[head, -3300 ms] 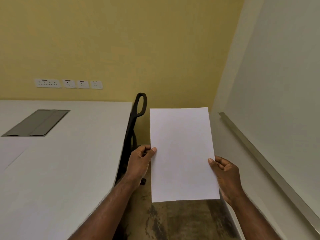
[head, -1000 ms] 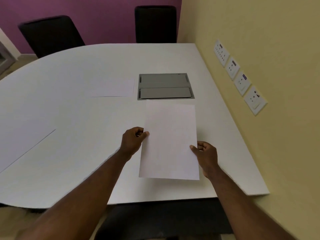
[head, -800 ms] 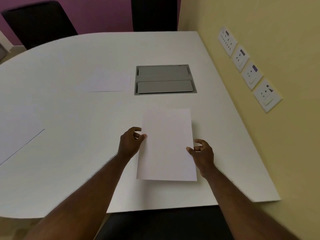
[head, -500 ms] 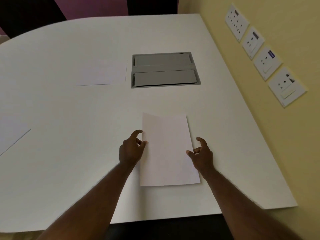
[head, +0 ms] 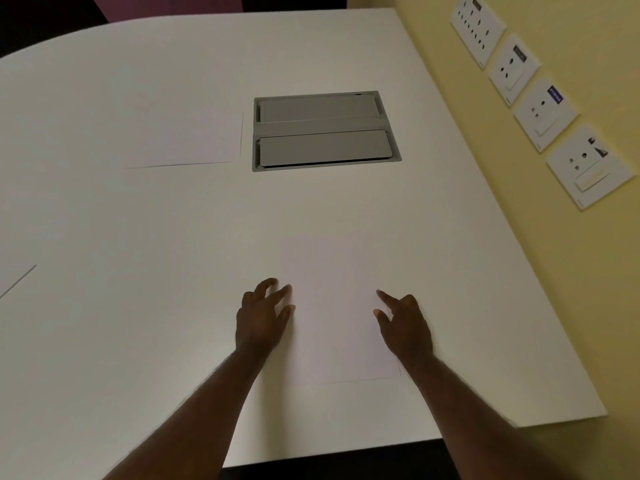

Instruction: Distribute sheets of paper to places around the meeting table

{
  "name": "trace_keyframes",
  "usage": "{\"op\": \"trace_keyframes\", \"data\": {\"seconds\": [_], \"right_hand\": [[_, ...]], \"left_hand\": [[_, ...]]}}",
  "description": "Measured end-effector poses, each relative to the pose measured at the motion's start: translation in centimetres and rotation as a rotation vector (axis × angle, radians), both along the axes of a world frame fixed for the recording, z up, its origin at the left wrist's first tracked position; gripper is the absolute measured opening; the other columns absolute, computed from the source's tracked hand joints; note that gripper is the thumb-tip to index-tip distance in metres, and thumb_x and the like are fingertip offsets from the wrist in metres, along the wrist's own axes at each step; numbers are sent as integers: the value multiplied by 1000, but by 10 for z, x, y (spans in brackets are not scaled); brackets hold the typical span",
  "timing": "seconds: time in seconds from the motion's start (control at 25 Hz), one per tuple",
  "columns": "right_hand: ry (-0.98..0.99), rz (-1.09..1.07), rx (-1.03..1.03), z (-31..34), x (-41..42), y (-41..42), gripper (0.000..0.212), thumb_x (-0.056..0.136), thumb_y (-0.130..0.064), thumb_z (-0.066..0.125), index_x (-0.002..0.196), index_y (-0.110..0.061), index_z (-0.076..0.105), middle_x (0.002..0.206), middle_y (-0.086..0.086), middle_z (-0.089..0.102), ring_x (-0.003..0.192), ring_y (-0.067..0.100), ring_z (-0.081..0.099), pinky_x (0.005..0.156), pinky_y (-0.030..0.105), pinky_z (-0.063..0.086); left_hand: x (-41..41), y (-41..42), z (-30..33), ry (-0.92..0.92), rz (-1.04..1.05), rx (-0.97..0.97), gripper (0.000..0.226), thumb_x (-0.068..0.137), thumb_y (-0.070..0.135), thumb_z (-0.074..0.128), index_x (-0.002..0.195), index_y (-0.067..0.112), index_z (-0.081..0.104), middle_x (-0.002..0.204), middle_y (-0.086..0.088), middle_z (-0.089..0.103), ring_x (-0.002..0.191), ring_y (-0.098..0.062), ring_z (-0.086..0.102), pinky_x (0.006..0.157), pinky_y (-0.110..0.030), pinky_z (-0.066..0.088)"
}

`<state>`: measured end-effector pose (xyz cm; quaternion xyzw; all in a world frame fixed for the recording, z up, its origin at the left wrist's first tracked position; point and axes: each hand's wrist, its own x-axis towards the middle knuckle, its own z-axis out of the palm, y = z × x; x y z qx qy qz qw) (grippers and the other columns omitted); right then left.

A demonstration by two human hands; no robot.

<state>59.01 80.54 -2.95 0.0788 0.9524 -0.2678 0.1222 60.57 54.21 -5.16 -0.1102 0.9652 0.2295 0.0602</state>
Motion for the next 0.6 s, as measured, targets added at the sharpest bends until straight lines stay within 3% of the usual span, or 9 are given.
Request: {"op": "trace_keyframes", "data": {"seconds": [0.28,0.44,0.6], "right_hand": [[-24,2,19,0,-2,0,47,93,-30,58,139,-32,48,115,6,45,86,20,59,80,29,50],[-21,11,28,-3,-1,1,47,94,-29,57,140,-32,47,108,4,44,77,14,50,78,26,47],[34,-5,-16,-1,2,-2,52,93,-29,59,143,-30,43,101,3,42,80,15,50,77,25,45]], "left_hand": [[1,-2,-3,-13,12,19,44,90,43,58,133,38,55,150,11,40,120,-25,46,87,-39,48],[3,-3,-5,-3,9,54,44,90,45,57,133,39,54,152,11,38,123,-25,46,92,-39,44],[4,-5,-7,38,23,110,50,88,50,57,137,39,49,152,11,37,123,-23,47,95,-39,42]]}}
